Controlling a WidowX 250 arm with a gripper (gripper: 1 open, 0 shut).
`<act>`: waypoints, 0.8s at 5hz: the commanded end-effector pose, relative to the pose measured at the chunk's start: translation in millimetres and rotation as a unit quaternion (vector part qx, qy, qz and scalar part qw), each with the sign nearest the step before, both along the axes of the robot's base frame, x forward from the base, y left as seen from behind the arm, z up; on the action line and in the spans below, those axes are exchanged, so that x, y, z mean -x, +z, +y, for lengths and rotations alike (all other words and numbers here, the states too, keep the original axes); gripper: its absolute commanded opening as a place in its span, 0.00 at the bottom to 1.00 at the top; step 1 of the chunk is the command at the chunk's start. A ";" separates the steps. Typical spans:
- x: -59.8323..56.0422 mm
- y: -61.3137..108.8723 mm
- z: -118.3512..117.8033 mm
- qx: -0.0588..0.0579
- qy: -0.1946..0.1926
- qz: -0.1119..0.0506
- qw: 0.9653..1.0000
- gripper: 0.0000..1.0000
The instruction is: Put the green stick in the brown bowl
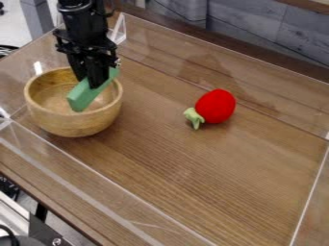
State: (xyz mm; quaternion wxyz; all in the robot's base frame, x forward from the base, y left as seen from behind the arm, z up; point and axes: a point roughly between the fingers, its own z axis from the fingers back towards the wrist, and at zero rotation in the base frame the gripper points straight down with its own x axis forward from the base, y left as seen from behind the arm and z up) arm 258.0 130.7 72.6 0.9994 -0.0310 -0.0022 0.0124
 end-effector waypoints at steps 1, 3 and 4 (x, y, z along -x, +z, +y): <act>-8.8 7.5 3.5 -0.011 -0.002 -0.017 1.000 0.00; -8.2 3.8 8.3 -0.011 0.004 -0.013 1.000 0.00; -5.9 3.1 11.3 -0.011 0.008 -0.011 1.000 0.00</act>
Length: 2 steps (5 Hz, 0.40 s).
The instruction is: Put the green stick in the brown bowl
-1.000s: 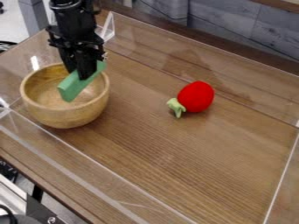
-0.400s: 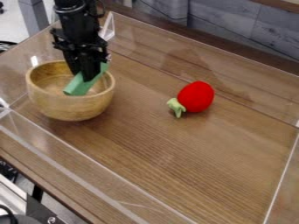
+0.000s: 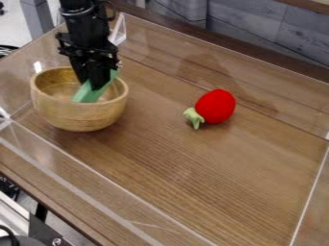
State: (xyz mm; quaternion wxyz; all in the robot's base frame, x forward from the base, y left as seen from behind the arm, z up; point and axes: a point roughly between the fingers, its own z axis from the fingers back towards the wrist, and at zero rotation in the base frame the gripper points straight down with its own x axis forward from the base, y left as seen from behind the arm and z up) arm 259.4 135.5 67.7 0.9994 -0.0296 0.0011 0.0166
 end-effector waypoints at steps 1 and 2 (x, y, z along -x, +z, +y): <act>-2.7 7.3 9.4 -0.011 0.007 -0.012 1.000 0.00; -1.6 6.7 12.1 -0.011 0.010 -0.010 1.000 0.00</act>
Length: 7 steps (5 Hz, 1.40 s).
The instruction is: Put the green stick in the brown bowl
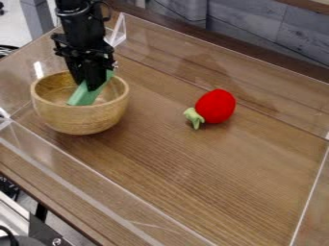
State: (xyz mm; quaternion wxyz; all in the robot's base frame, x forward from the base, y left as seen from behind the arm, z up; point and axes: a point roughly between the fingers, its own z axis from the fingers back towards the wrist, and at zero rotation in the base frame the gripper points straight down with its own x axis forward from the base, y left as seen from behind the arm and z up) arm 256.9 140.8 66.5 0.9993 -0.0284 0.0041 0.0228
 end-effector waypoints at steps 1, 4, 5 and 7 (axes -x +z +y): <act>-3.6 7.9 8.3 -0.010 0.006 -0.011 1.000 0.00; -3.4 12.7 10.8 -0.010 0.011 -0.006 1.000 1.00; -4.6 18.9 10.1 -0.009 0.013 -0.006 1.000 1.00; -8.4 41.5 1.0 -0.007 0.014 -0.016 1.000 1.00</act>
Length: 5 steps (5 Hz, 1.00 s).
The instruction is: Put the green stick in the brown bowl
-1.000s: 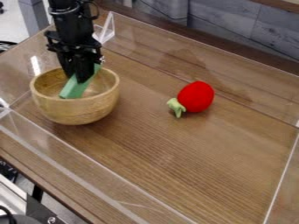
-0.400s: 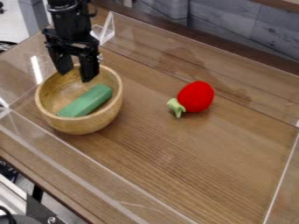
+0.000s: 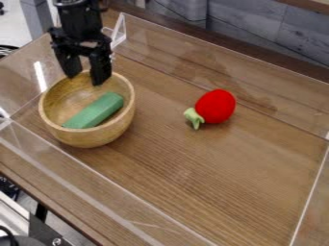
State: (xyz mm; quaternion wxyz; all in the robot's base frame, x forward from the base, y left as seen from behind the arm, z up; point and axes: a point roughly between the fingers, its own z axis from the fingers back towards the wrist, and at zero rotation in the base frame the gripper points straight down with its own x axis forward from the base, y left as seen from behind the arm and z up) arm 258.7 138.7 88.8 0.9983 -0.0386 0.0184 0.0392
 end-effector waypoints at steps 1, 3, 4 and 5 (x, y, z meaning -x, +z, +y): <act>-11.2 35.5 -4.4 -0.017 -0.002 -0.040 0.999 1.00; -23.7 61.8 -34.2 -0.017 -0.012 -0.058 0.998 1.00; -25.2 69.8 -48.0 -0.015 -0.023 -0.064 0.998 1.00; -23.0 71.2 -55.7 -0.013 -0.032 -0.063 0.997 1.00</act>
